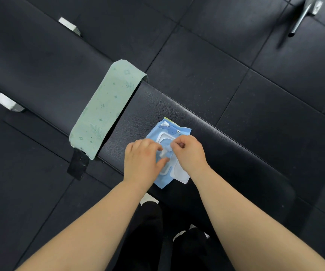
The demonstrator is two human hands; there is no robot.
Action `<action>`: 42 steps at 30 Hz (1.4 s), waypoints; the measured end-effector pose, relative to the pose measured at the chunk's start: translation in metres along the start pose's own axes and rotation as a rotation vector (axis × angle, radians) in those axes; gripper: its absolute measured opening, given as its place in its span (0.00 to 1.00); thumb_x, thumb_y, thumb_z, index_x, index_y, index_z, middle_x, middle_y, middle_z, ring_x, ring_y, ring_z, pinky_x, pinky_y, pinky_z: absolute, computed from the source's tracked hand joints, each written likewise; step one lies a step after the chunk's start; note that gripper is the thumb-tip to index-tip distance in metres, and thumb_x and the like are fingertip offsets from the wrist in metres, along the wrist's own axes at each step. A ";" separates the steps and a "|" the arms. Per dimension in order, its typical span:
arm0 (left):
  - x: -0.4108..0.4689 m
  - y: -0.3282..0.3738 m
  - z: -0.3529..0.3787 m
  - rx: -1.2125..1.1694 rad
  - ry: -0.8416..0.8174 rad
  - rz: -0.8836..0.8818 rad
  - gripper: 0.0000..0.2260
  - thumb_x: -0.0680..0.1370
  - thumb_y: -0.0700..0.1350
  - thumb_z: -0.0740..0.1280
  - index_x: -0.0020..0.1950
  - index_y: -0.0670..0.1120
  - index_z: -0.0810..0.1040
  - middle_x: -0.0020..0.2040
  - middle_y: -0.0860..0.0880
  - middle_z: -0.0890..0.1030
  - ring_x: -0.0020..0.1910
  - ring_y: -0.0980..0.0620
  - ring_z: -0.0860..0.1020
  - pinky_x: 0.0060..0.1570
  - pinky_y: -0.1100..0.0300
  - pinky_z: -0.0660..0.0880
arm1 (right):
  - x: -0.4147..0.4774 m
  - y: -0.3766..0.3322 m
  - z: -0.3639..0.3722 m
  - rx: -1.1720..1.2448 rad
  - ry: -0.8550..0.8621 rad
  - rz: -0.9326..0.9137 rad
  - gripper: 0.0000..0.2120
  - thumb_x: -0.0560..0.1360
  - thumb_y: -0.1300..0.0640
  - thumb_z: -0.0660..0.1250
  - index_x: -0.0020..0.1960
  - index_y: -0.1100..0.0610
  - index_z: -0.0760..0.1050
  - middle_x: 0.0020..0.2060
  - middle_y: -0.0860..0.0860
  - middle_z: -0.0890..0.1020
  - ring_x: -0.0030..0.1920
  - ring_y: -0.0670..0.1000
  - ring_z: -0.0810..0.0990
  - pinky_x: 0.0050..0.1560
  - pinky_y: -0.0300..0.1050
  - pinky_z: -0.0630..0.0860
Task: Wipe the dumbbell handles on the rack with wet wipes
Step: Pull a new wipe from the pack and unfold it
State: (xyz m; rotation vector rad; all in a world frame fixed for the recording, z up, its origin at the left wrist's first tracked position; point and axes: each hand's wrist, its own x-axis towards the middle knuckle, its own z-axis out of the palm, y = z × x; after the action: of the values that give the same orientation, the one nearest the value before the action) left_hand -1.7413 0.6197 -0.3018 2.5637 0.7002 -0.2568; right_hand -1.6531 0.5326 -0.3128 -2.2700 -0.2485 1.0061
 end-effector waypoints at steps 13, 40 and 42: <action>-0.006 0.002 -0.007 -0.430 -0.138 -0.183 0.08 0.75 0.42 0.65 0.37 0.49 0.74 0.50 0.55 0.69 0.57 0.52 0.68 0.52 0.65 0.57 | -0.004 0.002 0.005 0.016 0.022 0.003 0.06 0.74 0.62 0.60 0.40 0.59 0.74 0.41 0.53 0.73 0.39 0.47 0.69 0.33 0.28 0.62; -0.038 -0.019 -0.063 -1.053 0.116 -0.777 0.10 0.78 0.41 0.60 0.37 0.50 0.69 0.37 0.52 0.71 0.41 0.52 0.69 0.42 0.60 0.67 | -0.033 -0.008 0.009 -0.085 0.013 -0.115 0.08 0.76 0.59 0.60 0.50 0.60 0.77 0.42 0.48 0.74 0.44 0.45 0.70 0.44 0.24 0.65; -0.039 -0.018 -0.064 -1.112 0.104 -0.805 0.10 0.78 0.41 0.59 0.37 0.49 0.69 0.37 0.51 0.71 0.41 0.51 0.69 0.41 0.59 0.67 | -0.039 -0.006 0.015 -0.205 -0.043 -0.184 0.12 0.76 0.57 0.61 0.57 0.58 0.76 0.53 0.52 0.75 0.51 0.49 0.73 0.46 0.31 0.64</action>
State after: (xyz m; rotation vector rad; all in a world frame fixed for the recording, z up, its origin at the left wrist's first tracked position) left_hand -1.7798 0.6476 -0.2410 1.1789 1.3902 0.0380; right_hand -1.6905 0.5291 -0.2931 -2.3568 -0.5913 0.9708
